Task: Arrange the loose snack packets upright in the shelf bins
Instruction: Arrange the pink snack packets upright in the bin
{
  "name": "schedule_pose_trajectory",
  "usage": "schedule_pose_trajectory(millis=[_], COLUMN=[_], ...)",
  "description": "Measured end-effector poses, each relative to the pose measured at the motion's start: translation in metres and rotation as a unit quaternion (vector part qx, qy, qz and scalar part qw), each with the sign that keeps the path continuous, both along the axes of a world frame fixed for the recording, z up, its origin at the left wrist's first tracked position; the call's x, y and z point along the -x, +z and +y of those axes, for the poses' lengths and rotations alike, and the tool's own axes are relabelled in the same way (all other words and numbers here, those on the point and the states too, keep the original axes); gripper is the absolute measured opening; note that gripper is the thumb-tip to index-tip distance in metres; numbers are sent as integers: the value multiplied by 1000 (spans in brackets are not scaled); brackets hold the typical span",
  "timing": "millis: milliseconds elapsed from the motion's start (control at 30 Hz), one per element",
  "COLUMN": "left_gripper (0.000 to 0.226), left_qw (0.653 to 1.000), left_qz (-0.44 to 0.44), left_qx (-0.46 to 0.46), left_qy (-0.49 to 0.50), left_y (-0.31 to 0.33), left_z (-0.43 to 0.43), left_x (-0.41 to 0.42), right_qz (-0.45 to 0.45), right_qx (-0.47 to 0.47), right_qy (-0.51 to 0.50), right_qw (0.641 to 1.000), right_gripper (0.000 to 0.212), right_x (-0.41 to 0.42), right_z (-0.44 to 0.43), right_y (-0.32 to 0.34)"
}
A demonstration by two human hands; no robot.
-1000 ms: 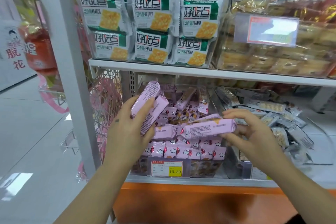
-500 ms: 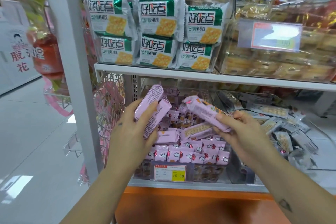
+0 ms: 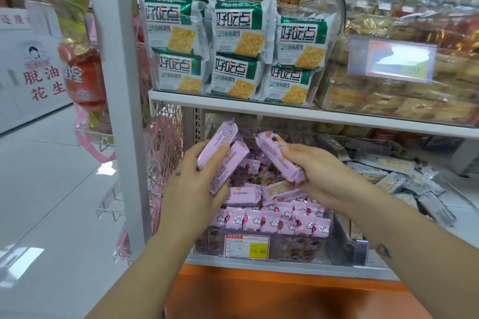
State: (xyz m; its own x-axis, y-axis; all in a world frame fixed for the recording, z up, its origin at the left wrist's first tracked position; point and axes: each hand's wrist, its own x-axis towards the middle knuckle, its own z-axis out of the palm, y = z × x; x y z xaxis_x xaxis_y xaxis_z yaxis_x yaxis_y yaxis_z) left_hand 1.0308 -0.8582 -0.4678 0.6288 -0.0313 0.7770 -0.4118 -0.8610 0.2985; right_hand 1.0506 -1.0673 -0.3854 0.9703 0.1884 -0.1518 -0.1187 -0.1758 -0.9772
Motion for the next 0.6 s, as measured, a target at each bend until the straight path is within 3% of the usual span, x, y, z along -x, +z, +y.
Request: schedule_pose_trajectory(millis=[100,233,300,433,600], left_gripper=[79,74,73,72,69], left_qw=[1000,1000,999,998,996], left_qz=[2,11,15,21,33], left_qx=[4,22,31,51,79], left_qy=[-2,-7,-10,-19,-35], left_y=[1,2,1,2,0], left_z=[1,4,4,4,6], left_x=[1,1,0,0,-2], right_qz=[-101,-156,-172,-201,-176], right_qx=[147,213,260,327,411], right_qy=[-7,-18,-12,15,79], right_qw=[984,964,950,923,891], right_gripper=[41,33,15,11,22], right_x=[-10,-24,-32,-46,-60], right_z=[11,21,23,20,23], right_y=[-1,4,6,8,-3])
